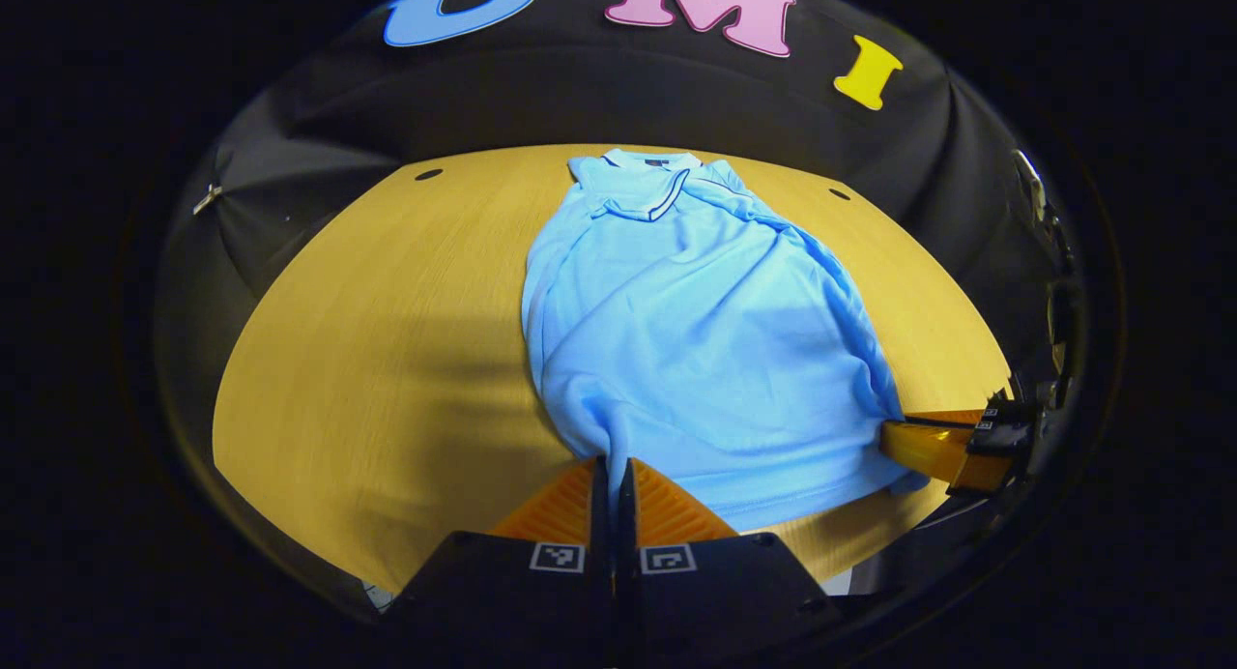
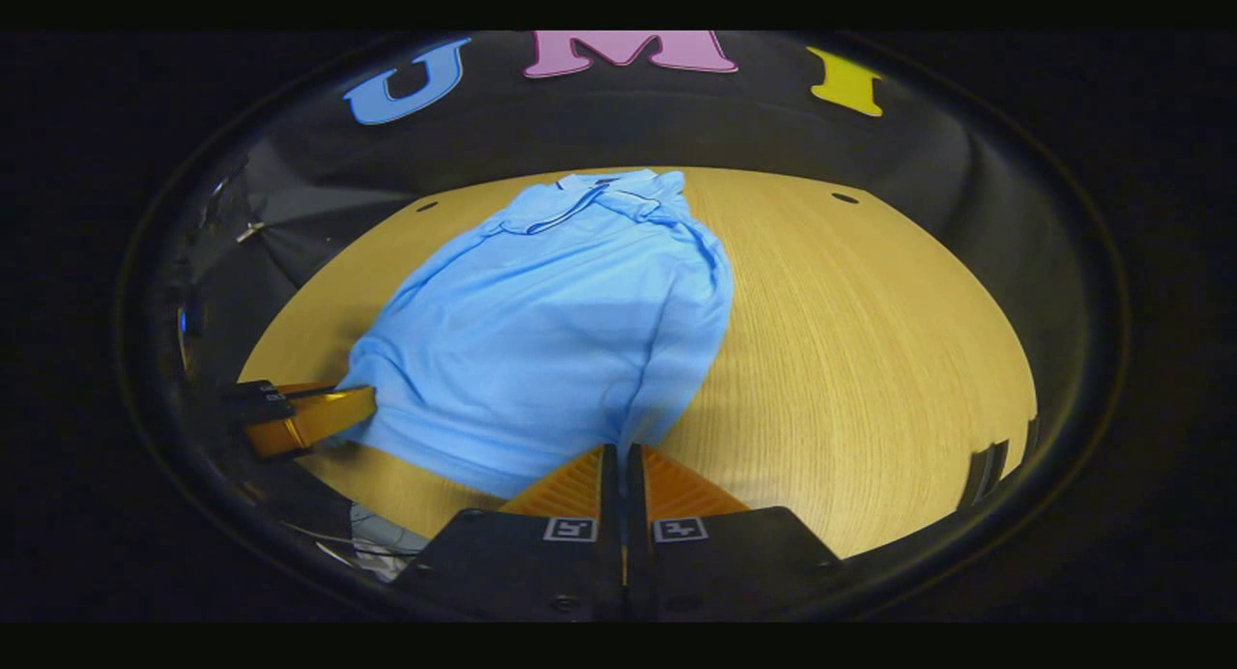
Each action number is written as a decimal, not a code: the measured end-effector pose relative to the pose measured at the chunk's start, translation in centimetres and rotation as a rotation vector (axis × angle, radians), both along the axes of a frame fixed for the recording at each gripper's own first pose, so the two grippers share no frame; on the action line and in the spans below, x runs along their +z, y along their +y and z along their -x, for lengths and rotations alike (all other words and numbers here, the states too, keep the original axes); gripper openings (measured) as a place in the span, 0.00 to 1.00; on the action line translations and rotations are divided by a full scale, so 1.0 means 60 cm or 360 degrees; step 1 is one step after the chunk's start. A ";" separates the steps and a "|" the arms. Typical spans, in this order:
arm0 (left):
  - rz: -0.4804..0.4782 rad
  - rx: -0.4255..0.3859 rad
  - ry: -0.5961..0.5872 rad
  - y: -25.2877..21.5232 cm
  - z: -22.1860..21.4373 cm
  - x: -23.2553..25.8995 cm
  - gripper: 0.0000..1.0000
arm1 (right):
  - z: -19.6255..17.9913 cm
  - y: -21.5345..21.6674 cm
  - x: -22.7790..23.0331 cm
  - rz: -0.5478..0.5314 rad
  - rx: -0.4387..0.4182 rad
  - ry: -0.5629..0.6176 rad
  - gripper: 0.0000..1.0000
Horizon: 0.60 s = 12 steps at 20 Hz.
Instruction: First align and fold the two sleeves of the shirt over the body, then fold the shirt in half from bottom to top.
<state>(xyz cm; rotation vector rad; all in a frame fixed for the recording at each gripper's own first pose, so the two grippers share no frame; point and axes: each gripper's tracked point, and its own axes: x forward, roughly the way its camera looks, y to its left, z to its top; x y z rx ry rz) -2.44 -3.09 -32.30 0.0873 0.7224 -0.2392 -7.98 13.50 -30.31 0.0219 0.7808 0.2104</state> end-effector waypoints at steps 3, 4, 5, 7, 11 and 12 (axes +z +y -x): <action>0.0027 -0.0002 0.0026 0.001 0.005 0.009 0.06 | -0.004 -0.005 0.010 -0.0036 -0.0005 0.0010 0.06; 0.0045 0.0015 0.0028 0.000 0.008 0.018 0.06 | -0.005 -0.003 0.017 -0.0058 0.0008 0.0016 0.06; 0.0058 0.0025 0.0024 -0.003 0.007 0.029 0.06 | -0.009 -0.004 0.026 -0.0065 0.0022 0.0012 0.11; 0.0088 0.0026 0.0011 -0.017 -0.004 0.051 0.06 | -0.033 -0.009 0.042 -0.0054 0.0042 -0.0018 0.06; 0.0119 -0.0011 -0.0057 -0.040 -0.047 0.114 0.06 | -0.090 -0.009 0.095 -0.0126 0.0017 -0.0102 0.06; 0.0125 -0.0016 -0.0091 -0.044 -0.068 0.137 0.06 | -0.113 -0.008 0.113 -0.0136 0.0013 -0.0139 0.06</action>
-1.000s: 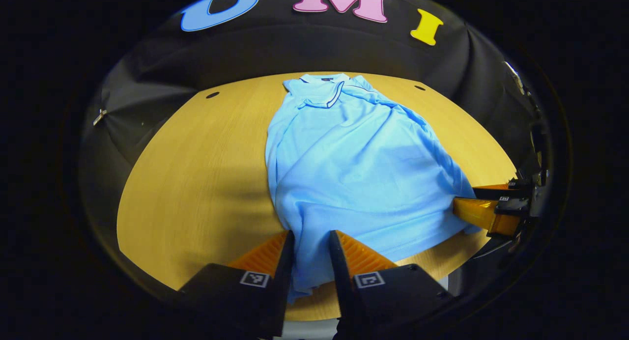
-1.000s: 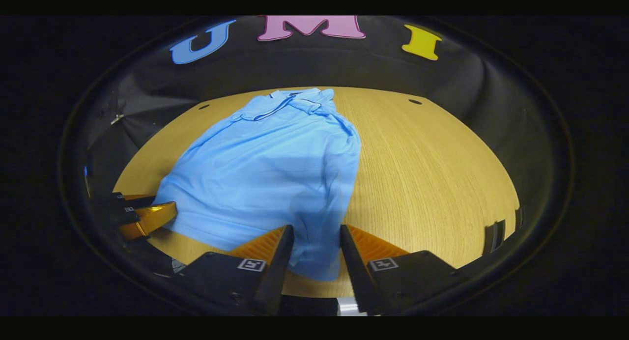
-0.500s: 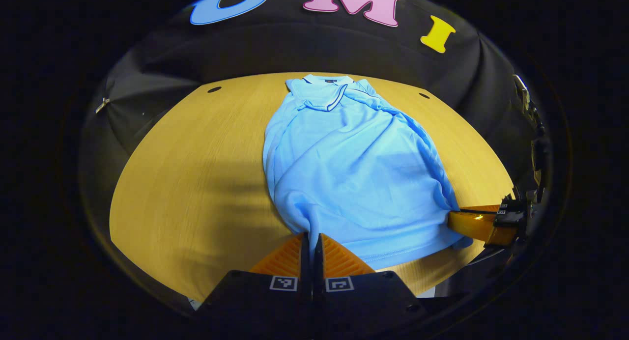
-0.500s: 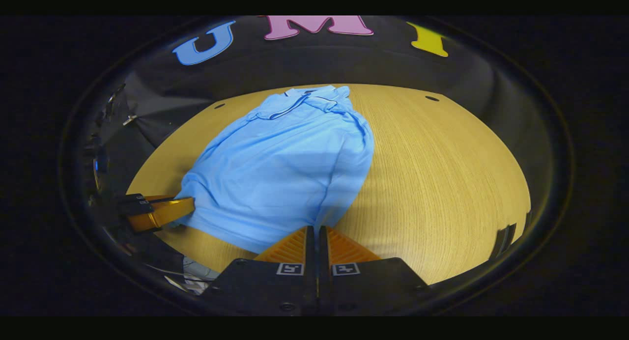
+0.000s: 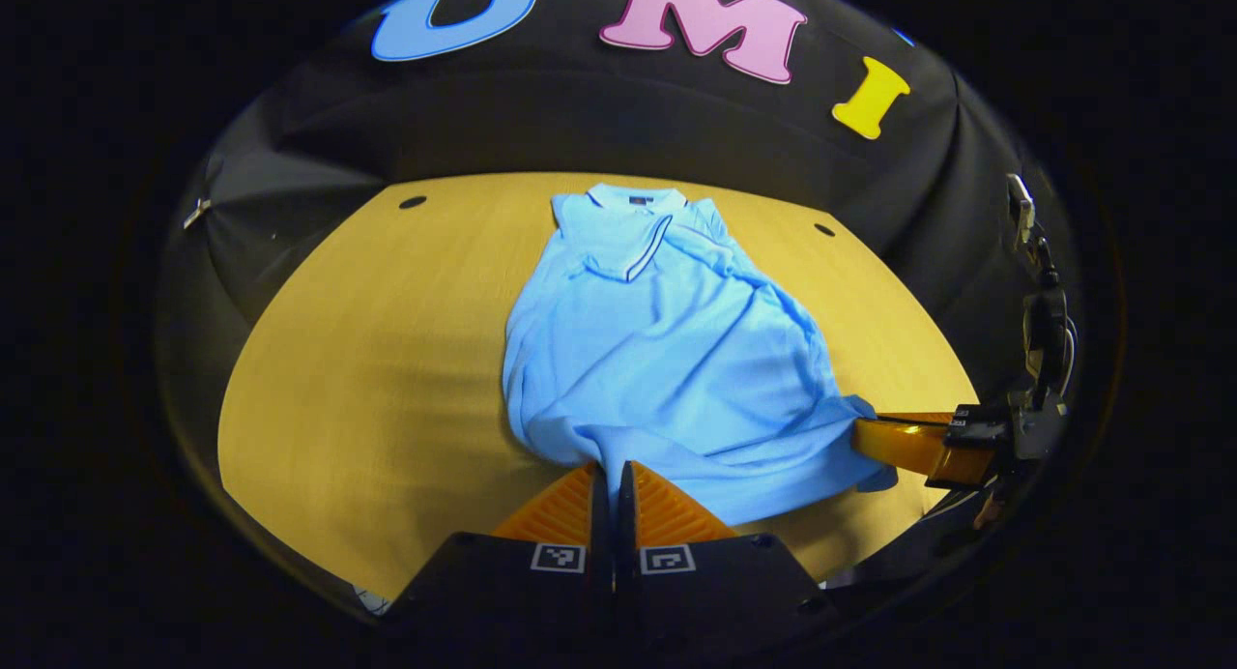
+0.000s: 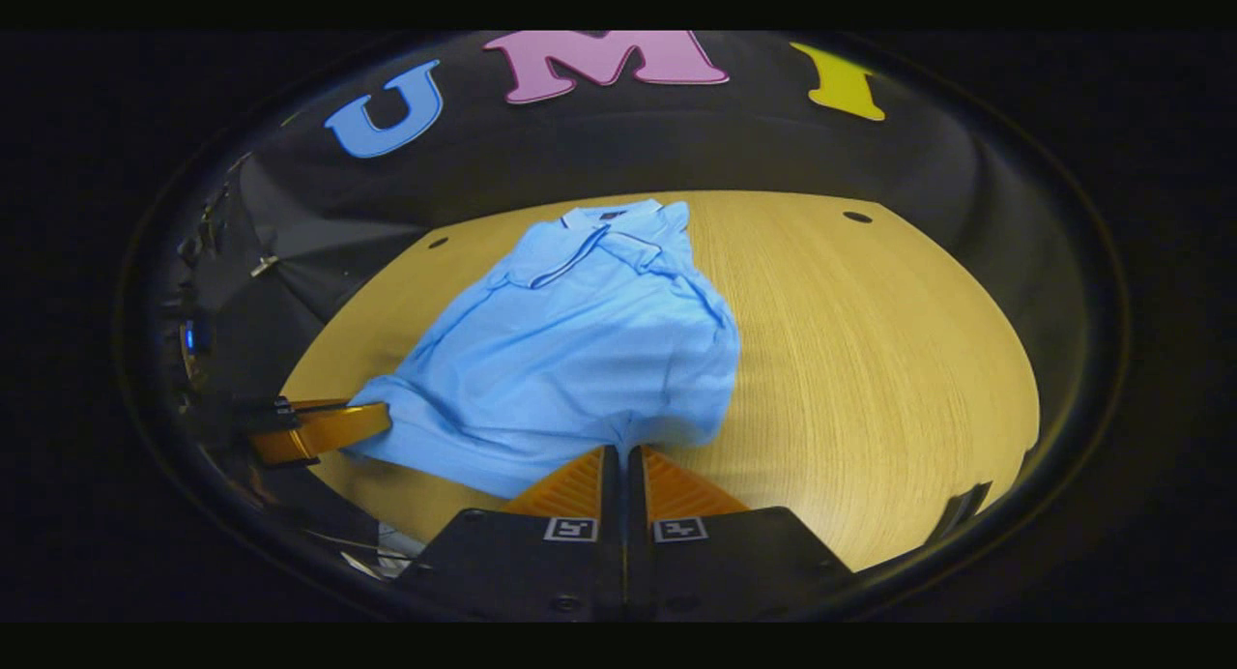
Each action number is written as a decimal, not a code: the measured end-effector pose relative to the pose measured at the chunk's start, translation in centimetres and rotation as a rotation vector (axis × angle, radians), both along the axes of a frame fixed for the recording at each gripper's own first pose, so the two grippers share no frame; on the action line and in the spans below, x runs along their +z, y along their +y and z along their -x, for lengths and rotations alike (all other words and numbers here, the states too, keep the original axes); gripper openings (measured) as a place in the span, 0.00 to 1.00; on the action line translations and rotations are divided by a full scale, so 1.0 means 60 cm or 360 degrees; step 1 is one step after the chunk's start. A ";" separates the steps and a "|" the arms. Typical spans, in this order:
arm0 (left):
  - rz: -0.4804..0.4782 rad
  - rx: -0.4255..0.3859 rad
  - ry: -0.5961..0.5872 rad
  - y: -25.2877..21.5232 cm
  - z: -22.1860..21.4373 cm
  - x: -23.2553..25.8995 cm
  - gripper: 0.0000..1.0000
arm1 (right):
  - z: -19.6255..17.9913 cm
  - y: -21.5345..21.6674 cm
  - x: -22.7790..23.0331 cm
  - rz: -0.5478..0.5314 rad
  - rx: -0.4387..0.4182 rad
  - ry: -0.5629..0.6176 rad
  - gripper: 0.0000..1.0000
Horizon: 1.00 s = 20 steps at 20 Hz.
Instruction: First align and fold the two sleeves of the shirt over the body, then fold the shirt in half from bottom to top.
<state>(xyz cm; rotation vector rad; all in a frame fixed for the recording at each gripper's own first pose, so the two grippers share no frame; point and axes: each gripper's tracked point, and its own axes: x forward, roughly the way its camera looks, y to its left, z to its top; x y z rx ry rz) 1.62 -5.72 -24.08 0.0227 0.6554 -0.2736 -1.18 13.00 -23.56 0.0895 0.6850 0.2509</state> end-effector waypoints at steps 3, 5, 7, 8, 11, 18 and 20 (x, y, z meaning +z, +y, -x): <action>0.0018 -0.0014 -0.0063 -0.014 -0.060 0.055 0.06 | -0.076 0.003 0.050 -0.0012 0.0010 -0.0113 0.06; 0.0040 -0.0020 -0.0126 -0.025 -0.108 0.093 0.06 | -0.137 0.001 0.083 -0.0004 0.0016 -0.0187 0.12; 0.0044 -0.0035 -0.0183 -0.038 -0.157 0.128 0.06 | -0.195 0.010 0.116 -0.0024 0.0033 -0.0261 0.06; 0.0038 -0.0032 -0.0210 -0.040 -0.186 0.144 0.06 | -0.224 0.017 0.134 -0.0043 0.0043 -0.0294 0.03; 0.0073 -0.0012 -0.0284 -0.049 -0.271 0.192 0.06 | -0.315 0.027 0.185 -0.0060 0.0058 -0.0410 0.12; 0.0034 0.0032 -0.0424 -0.056 -0.485 0.251 0.06 | -0.524 0.037 0.251 -0.0064 0.0031 -0.0600 0.06; 0.0031 0.0031 -0.0473 -0.065 -0.542 0.257 0.06 | -0.578 0.049 0.262 -0.0082 0.0024 -0.0651 0.06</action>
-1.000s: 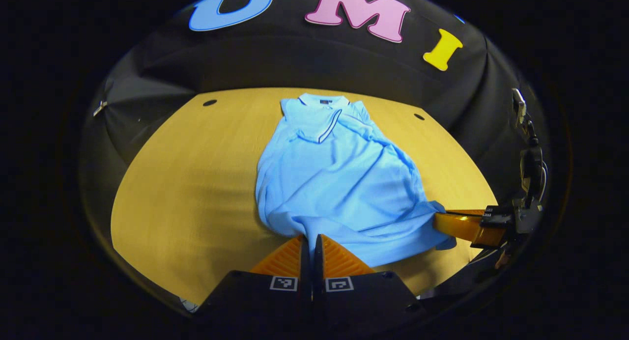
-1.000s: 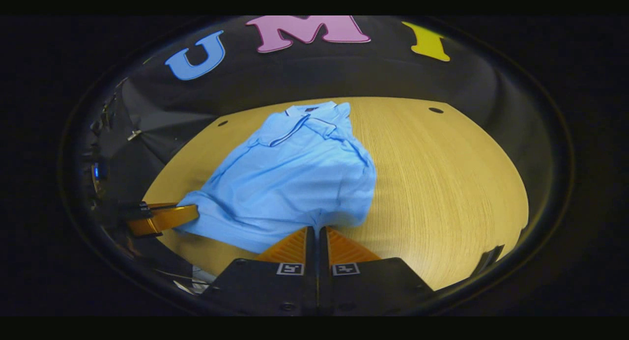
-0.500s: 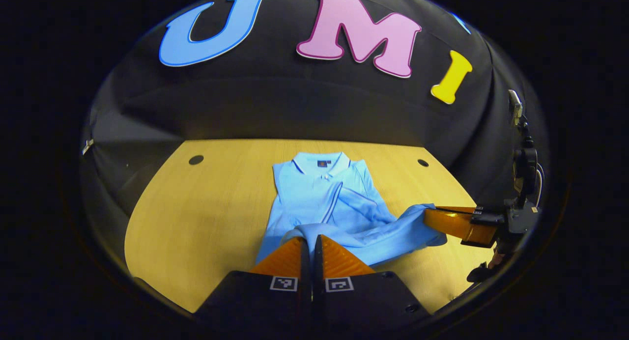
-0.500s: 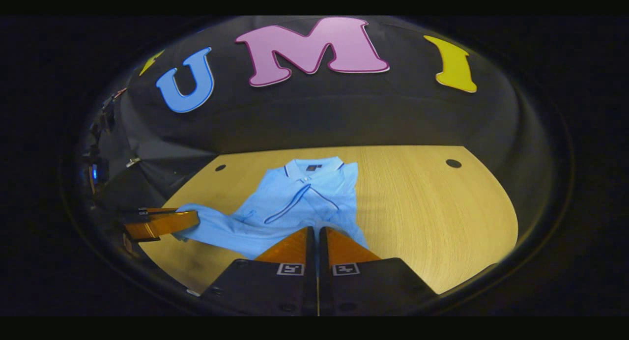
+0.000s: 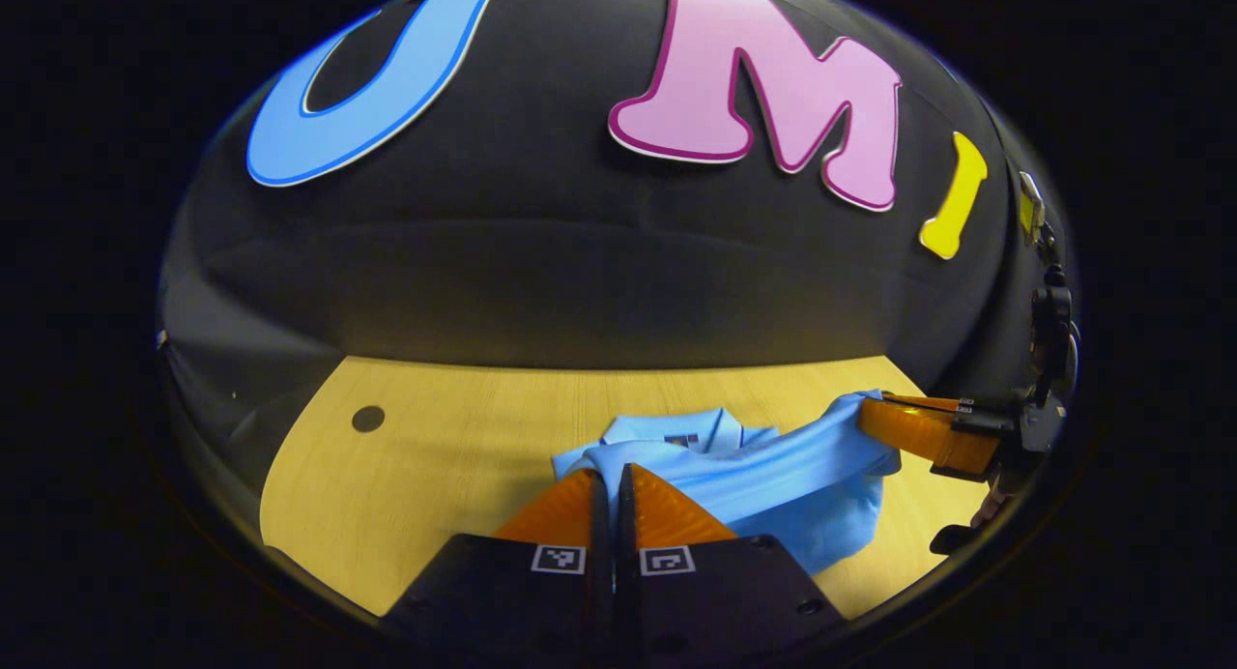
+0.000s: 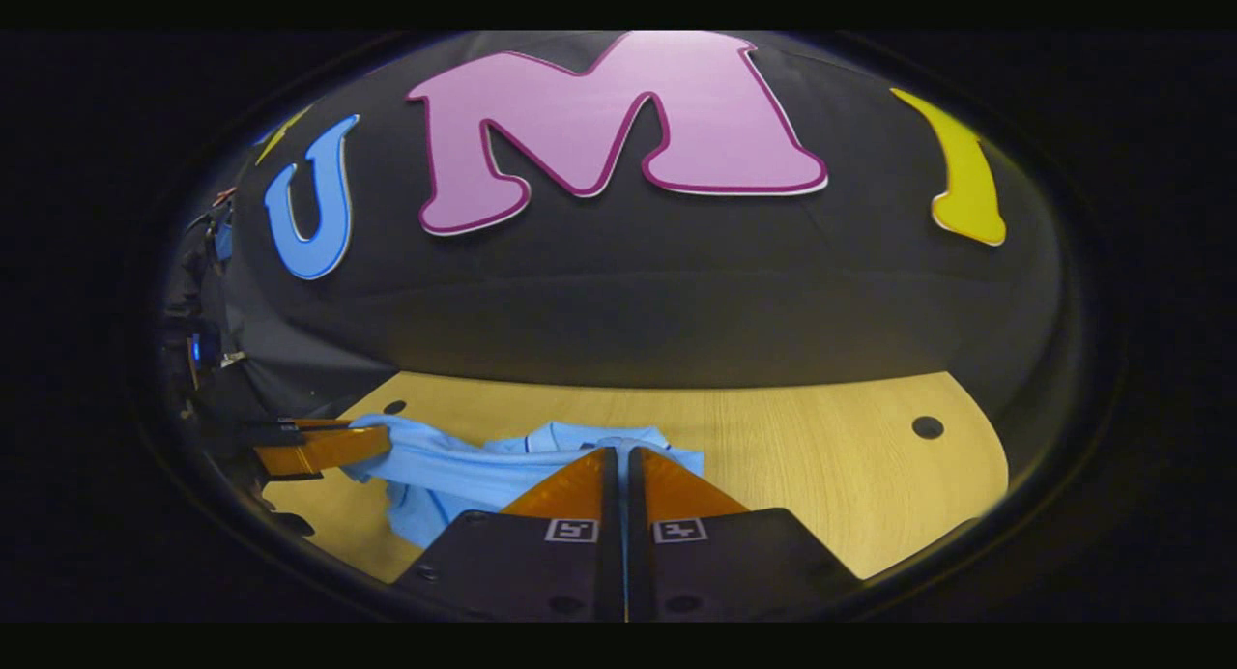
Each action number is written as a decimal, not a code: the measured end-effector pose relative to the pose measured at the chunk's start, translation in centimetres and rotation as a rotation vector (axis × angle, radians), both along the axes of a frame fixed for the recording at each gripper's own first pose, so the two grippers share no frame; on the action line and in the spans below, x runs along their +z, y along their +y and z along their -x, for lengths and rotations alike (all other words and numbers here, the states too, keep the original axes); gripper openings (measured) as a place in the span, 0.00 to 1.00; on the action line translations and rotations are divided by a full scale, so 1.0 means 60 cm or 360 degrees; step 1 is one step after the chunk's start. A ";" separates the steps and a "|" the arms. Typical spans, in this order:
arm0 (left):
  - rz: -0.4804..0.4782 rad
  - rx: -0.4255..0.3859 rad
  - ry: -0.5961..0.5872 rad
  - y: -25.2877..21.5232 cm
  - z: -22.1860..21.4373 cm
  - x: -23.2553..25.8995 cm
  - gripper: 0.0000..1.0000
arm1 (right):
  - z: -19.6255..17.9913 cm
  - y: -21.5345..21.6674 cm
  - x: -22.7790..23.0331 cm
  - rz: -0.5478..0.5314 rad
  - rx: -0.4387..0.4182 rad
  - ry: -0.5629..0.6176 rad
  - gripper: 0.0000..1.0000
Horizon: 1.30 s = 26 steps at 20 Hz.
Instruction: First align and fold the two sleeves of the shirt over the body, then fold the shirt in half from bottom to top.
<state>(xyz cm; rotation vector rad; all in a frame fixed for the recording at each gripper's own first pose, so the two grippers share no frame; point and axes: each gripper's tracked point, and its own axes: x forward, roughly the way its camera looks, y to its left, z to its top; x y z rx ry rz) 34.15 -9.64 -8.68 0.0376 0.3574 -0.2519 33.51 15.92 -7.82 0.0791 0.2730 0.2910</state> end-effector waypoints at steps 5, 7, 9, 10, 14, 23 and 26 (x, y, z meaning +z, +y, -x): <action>-0.0053 0.0047 0.0023 0.004 -0.131 -0.050 0.06 | -0.121 0.013 -0.039 0.0018 -0.0042 0.0025 0.06; -0.0112 0.0050 0.0018 0.008 -0.172 -0.073 0.08 | -0.147 0.010 -0.061 0.0030 -0.0087 0.0029 0.11; -0.0210 0.0024 0.0015 0.009 -0.196 -0.094 0.16 | -0.165 0.000 -0.094 0.0077 -0.0143 0.0054 0.16; -0.0255 0.0012 0.0034 0.013 -0.197 -0.105 0.26 | -0.169 -0.008 -0.106 0.0115 -0.0169 0.0071 0.22; -0.0150 0.0017 0.0084 0.005 -0.178 -0.107 0.51 | -0.150 -0.014 -0.098 0.0205 -0.0168 0.0014 0.40; -0.0098 0.0057 -0.0314 0.051 0.001 0.084 1.00 | 0.053 -0.078 0.054 0.0254 -0.0290 -0.0249 0.99; -0.0067 0.0017 -0.0413 0.056 0.101 0.144 0.99 | 0.147 -0.089 0.120 0.0277 -0.0339 -0.0340 0.98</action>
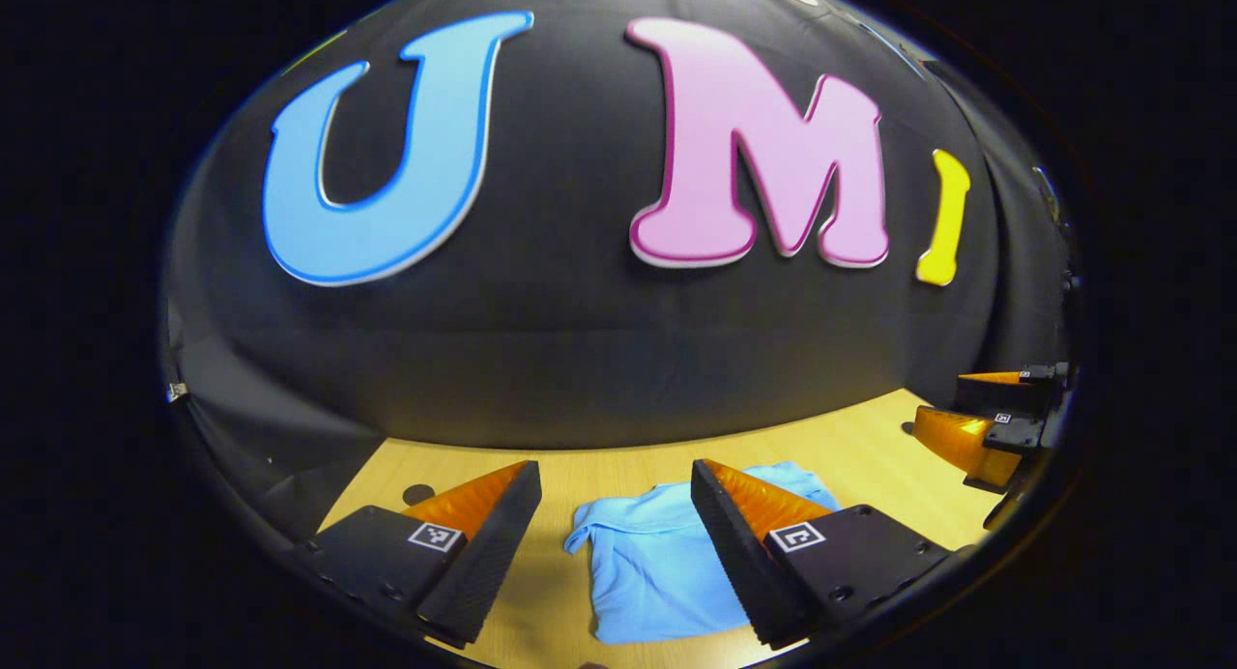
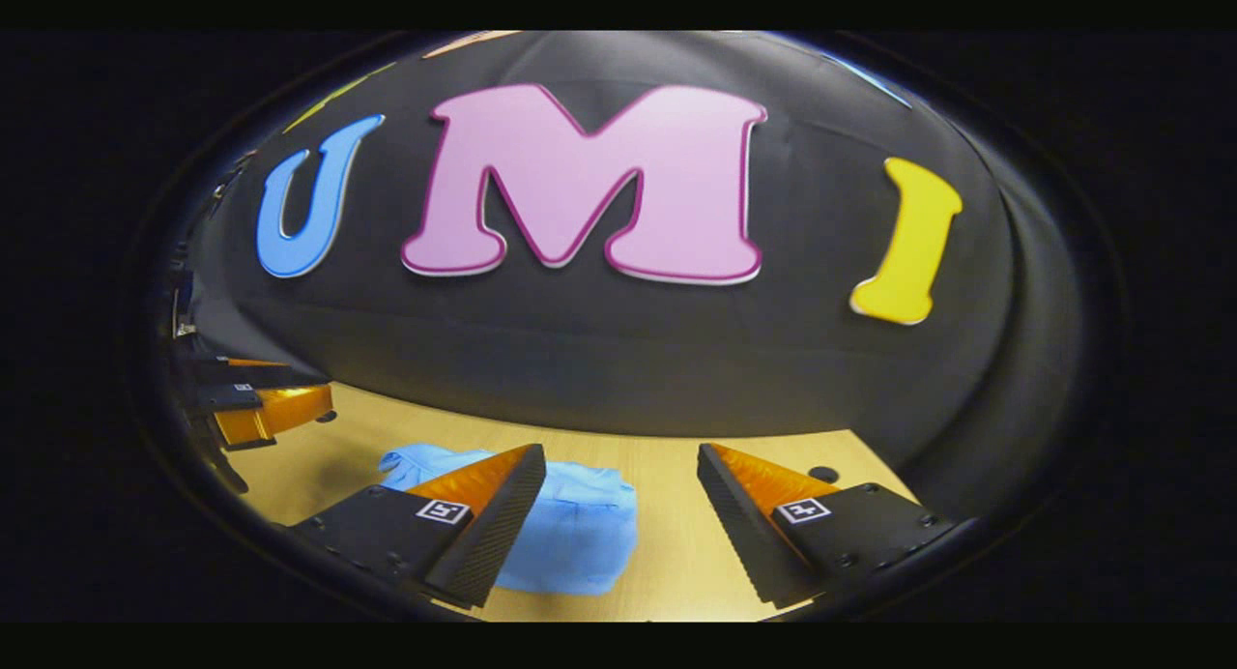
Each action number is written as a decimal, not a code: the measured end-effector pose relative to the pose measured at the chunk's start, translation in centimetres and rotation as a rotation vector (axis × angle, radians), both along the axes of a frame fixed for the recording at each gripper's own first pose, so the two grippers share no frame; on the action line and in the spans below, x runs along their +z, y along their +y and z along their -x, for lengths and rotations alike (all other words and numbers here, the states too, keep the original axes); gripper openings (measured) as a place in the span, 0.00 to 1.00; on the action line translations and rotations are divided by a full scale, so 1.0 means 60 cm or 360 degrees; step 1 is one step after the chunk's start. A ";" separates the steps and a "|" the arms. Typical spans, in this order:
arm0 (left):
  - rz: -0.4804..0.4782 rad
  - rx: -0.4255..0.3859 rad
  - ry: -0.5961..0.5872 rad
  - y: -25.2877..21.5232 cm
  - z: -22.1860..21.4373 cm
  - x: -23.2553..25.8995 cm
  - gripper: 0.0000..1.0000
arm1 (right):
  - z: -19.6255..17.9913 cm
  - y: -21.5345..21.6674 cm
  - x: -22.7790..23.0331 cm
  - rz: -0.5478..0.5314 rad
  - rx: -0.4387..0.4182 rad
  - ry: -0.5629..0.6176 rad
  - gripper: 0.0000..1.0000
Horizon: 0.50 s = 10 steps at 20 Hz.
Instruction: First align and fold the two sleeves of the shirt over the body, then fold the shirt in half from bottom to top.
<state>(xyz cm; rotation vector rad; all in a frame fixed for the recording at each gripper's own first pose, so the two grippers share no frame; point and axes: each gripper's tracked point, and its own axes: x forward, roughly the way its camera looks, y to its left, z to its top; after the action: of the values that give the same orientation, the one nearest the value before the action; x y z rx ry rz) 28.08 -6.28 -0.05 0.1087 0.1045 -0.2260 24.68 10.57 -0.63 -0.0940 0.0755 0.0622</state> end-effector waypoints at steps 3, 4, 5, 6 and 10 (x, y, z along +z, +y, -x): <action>-0.0047 -0.0040 -0.0120 0.017 0.113 0.047 0.99 | 0.105 -0.002 0.059 -0.0026 -0.0017 -0.0081 0.98; -0.0062 -0.0050 -0.0148 0.020 0.154 0.054 0.99 | 0.140 -0.002 0.075 -0.0031 -0.0022 -0.0103 0.98; -0.0070 -0.0062 -0.0166 0.023 0.194 0.062 0.99 | 0.175 -0.003 0.090 -0.0030 -0.0027 -0.0129 0.98; -0.0062 -0.0066 -0.0181 0.028 0.233 0.069 0.99 | 0.212 -0.004 0.103 -0.0032 -0.0032 -0.0151 0.98; 0.0081 -0.0119 -0.0178 0.046 0.402 0.078 1.00 | 0.352 0.006 0.125 -0.0060 0.0004 -0.0209 0.98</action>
<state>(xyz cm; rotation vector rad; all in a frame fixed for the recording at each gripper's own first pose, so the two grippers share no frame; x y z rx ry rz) 3.94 -3.53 4.62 0.0742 -0.0166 -0.2967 3.57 10.92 6.85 -0.0601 -0.0571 0.0598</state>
